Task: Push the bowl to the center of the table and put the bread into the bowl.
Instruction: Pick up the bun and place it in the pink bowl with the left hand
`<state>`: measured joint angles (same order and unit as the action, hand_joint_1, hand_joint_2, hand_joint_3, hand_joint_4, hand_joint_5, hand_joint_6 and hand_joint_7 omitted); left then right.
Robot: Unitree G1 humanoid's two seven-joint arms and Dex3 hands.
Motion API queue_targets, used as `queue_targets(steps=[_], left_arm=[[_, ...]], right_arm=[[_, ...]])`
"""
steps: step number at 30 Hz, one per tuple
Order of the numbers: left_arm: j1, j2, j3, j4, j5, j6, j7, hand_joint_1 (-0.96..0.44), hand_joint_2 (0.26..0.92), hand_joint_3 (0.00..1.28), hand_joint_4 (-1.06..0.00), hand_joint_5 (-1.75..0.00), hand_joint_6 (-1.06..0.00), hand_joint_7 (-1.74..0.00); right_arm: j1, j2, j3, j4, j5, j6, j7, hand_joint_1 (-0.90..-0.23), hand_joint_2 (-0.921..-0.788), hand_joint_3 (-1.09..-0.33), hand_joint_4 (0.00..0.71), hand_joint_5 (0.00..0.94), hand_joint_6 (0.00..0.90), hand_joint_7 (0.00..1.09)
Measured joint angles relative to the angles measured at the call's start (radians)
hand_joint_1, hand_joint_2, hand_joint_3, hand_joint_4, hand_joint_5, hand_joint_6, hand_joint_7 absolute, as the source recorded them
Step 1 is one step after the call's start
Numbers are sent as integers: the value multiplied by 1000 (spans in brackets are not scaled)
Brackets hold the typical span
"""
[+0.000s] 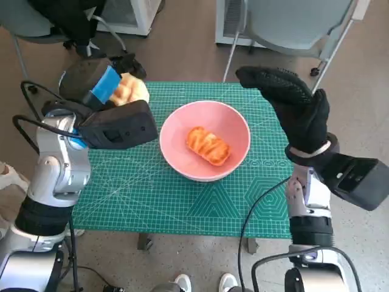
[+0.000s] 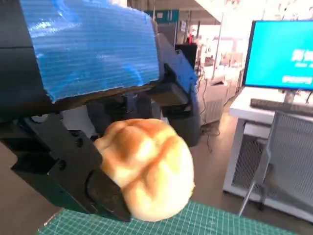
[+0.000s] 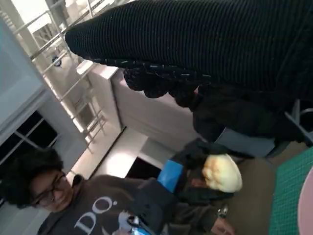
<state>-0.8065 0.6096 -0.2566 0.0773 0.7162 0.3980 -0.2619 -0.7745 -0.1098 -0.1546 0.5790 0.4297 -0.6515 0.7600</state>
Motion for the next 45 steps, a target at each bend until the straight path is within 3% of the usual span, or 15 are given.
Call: queue_targets(steps=[16, 24, 33, 37, 39, 40, 42, 43, 45], left_arm=[[1, -132, -62, -64, -21, -62, -59, 2, 920, 24, -761, -1043, -654, -1182], [-13, -163, -64, 13, -55, -146, -64, 2, 920, 34, -739, -1079, -651, -1177], [-33, -185, -66, 94, -54, -153, -64, 2, 920, 39, -727, -1103, -651, -1168], [-40, -193, -65, 124, -61, -155, -65, 2, 920, 80, -697, -1186, -592, -1172], [-42, -197, -62, 136, -72, -154, -77, 2, 921, 179, -579, -1286, -483, -1301], [-44, -197, -59, 139, -86, -153, -93, 20, 863, 194, -387, -910, -338, -1051], [-50, -197, -52, 147, -128, -145, -156, 19, 790, 195, -197, -465, -213, -700], [-54, -196, -48, 152, -149, -140, -190, 18, 763, 195, -126, -298, -170, -561], [-59, -193, -44, 163, -184, -134, -246, -50, 726, 169, -64, -152, -110, -413]], right_arm=[[-18, 7, -2, 18, -2, -15, 0, -716, -921, -821, 57, 8, -1, 278], [-19, 6, -3, 18, -3, -25, 0, -717, -921, -823, 59, 8, -1, 277], [-19, 7, -3, 18, -2, -28, 0, -707, -921, -823, 61, 7, -1, 277], [-19, 9, -3, 18, -2, -30, 0, -706, -921, -822, 62, 7, -1, 278], [-19, 10, -3, 18, -2, -31, 0, -707, -921, -822, 62, 7, -1, 278], [-19, 10, -3, 18, -2, -31, 0, -706, -921, -822, 62, 7, -1, 278], [-19, 11, -3, 20, -3, -33, -1, -704, -921, -823, 62, 6, -1, 278], [-19, 11, -2, 21, -3, -35, -2, -703, -921, -823, 62, 6, -1, 278], [-19, 12, -2, 23, -4, -39, -3, -702, -921, -824, 62, 6, -1, 278]])
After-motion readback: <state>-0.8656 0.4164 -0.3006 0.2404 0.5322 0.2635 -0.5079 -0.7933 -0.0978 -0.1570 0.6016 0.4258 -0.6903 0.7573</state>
